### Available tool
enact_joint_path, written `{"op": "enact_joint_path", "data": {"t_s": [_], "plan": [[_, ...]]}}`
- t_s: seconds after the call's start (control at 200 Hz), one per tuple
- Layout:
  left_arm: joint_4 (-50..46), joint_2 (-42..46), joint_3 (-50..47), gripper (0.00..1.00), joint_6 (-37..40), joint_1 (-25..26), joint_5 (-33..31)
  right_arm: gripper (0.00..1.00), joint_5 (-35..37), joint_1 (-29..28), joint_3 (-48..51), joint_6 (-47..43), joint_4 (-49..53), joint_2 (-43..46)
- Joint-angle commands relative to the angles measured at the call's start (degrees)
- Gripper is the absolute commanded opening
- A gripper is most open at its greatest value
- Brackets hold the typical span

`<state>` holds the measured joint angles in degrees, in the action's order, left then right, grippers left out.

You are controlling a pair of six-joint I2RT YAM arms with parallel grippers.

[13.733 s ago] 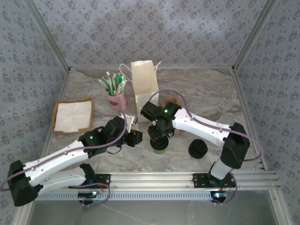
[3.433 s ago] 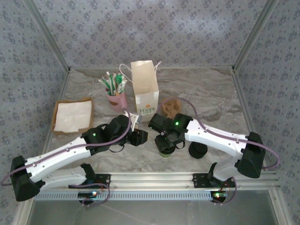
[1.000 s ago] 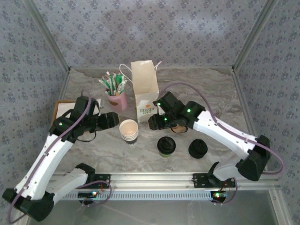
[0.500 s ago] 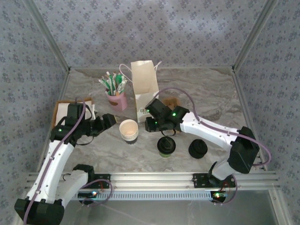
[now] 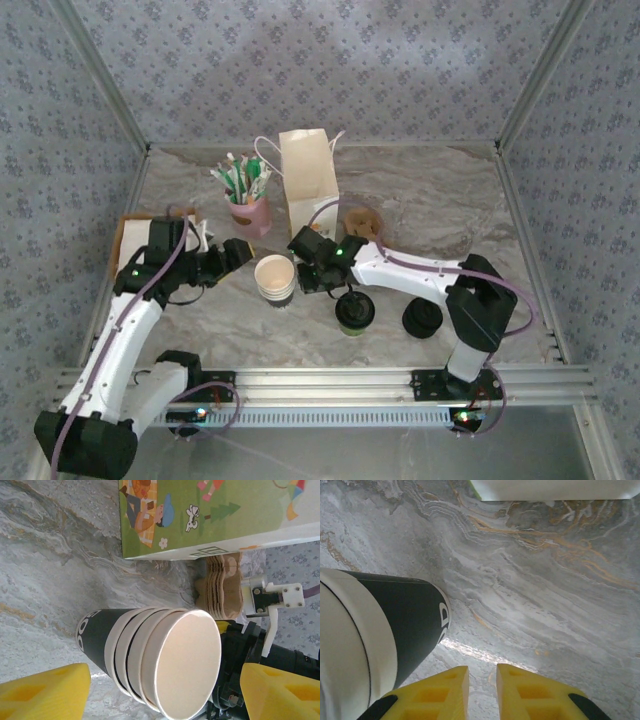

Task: Pack the takeout coffee

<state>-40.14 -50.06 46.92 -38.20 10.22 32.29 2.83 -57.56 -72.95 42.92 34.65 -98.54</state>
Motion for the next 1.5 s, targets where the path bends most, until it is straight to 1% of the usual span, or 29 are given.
{"op": "enact_joint_path", "data": {"t_s": [0.0,0.285,0.415,0.505,0.735,0.799,0.924,1.009,1.109,1.124,1.149,1.184,1.269,1.339,1.369,1.429,1.459,1.494], "plan": [[0.95,-0.3,-0.8,0.79,0.26,-0.29,1.63,0.24,0.56,-0.93,-2.38,1.77,-1.92,-1.87],[0.85,0.71,-2.26,0.79,0.45,-0.28,1.09,0.24,-2.99,-1.46,-3.35,2.17,-5.13,-4.87],[-1.17,1.87,-1.35,0.79,0.83,-0.26,-0.01,0.24,-4.62,-1.57,-3.67,2.48,-7.03,-6.03],[-4.36,3.29,0.86,0.79,1.69,-0.35,-2.15,0.24,-5.36,-1.89,-4.51,2.52,-7.72,-7.11],[-16.01,6.72,8.54,0.79,4.2,-0.37,-12.89,0.26,-8.02,-3.04,-7.16,3.9,-10.24,-10.89],[-17.86,7.48,10.25,0.79,4.44,-0.36,-14.18,0.27,-9.16,-3.47,-7.57,4.75,-11.78,-12.04],[-19.52,7.91,12.3,0.8,4.97,-0.39,-14.64,0.27,-10.21,-3.89,-9.08,5.92,-12.6,-14.49],[-19.39,7.24,10.51,0.82,5.18,-0.45,-15.33,0.27,-9.66,-3.95,-9.02,6.54,-12.49,-15.1],[-17.47,2.51,2.73,0.82,4.33,-1.77,-15.98,0.27,-10.18,-3.73,-7.64,7.23,-13.79,-15.52],[-16.38,1.53,1.25,0.81,4.12,-2.3,-14.49,0.27,-10.34,-3.68,-7.5,7.34,-13.99,-15.66],[-14.16,-0.02,-0.34,0.76,3.82,-2.77,-12.51,0.27,-10.66,-3.7,-7.47,7.38,-14.11,-15.92],[-14.2,-1.92,0.31,0.75,3.67,-2.83,-11.81,0.27,-11.23,-3.65,-7.64,7.32,-14.48,-16.3],[-12.16,-1.77,0.22,0.75,2.14,-3.4,-14.36,0.27,-11.42,-4.04,-8.3,6.97,-14.31,-16.9],[-13.12,-1.51,-0.17,0.79,2.23,-5.32,-14.45,0.29,-11.87,-4.14,-8.79,6.53,-13.95,-17.03],[-13.94,-1.11,-0.62,0.8,1.46,-6.24,-15.61,0.31,-12.12,-4.13,-8.93,6.27,-14.09,-16.97],[-16.49,0.07,0.13,0.83,-1.31,-6.82,-20.57,0.34,-12.93,-4.26,-8.48,5.85,-15.69,-16.46],[-18.86,1.09,0.72,0.86,-4.35,-7.55,-25.91,0.38,-13.55,-4.37,-8.2,5.67,-16.89,-16.18],[-22.46,2.37,1.25,0.91,-7.91,-8.84,-32.47,0.39,-14.17,-4.47,-8.38,5.58,-17.38,-15.97]]}}
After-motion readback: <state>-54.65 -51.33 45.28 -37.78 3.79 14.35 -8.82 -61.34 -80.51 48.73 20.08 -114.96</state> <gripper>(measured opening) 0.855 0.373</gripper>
